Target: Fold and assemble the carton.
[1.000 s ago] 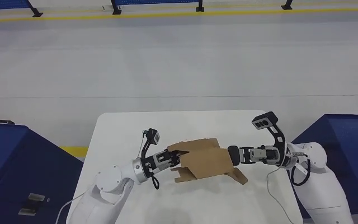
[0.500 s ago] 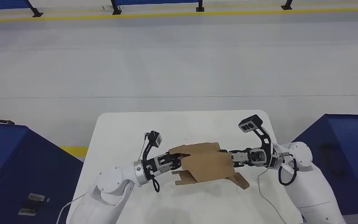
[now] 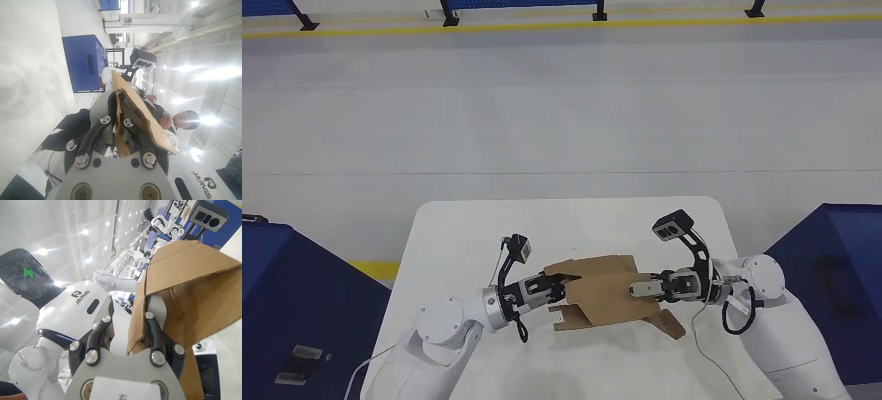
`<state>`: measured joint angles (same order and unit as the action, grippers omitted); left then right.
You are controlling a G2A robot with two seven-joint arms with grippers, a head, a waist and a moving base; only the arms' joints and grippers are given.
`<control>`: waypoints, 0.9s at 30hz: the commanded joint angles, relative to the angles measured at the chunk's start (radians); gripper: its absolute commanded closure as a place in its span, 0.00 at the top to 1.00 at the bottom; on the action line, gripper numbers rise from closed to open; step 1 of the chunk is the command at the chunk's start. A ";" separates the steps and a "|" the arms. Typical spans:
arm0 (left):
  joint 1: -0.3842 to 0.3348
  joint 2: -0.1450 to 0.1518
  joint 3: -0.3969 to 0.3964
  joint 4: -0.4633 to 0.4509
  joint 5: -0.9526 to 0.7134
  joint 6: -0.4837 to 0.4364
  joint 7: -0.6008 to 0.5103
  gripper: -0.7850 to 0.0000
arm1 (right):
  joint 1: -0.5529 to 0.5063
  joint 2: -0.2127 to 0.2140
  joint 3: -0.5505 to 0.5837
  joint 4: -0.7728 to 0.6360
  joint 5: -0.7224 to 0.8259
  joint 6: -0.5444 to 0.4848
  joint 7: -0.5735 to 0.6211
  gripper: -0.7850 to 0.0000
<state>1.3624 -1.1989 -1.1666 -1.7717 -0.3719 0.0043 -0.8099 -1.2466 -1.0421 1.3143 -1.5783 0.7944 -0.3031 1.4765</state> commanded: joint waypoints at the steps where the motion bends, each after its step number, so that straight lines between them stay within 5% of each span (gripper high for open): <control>1: -0.001 0.001 0.003 0.002 0.000 0.003 0.000 0.00 | 0.000 0.000 0.001 -0.001 -0.003 -0.002 -0.004 0.20; 2: -0.002 0.001 0.005 0.003 0.002 0.004 0.002 0.00 | 0.001 0.000 0.002 0.000 -0.004 -0.002 -0.007 0.09; 5: -0.004 0.001 0.010 0.003 0.008 0.008 0.005 0.00 | 0.004 0.000 0.003 0.001 -0.003 -0.005 -0.014 0.00; 17: -0.012 0.005 0.025 0.009 0.021 0.019 0.008 0.00 | 0.020 -0.002 -0.006 0.025 -0.037 0.000 -0.072 0.02; 20: -0.012 0.006 0.025 0.009 0.031 0.015 0.017 0.00 | 0.021 -0.003 -0.010 0.026 -0.037 0.008 -0.080 0.26; 21: -0.012 0.006 0.026 0.009 0.034 0.014 0.020 0.00 | 0.021 -0.003 -0.010 0.026 -0.039 0.008 -0.081 0.27; 27: -0.010 0.007 0.031 0.010 0.048 0.010 0.032 0.00 | 0.018 -0.002 -0.014 0.022 -0.053 0.017 -0.092 0.20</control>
<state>1.3522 -1.1917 -1.1365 -1.7620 -0.3257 0.0144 -0.7801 -1.2280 -1.0444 1.3011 -1.5546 0.7435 -0.2861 1.3870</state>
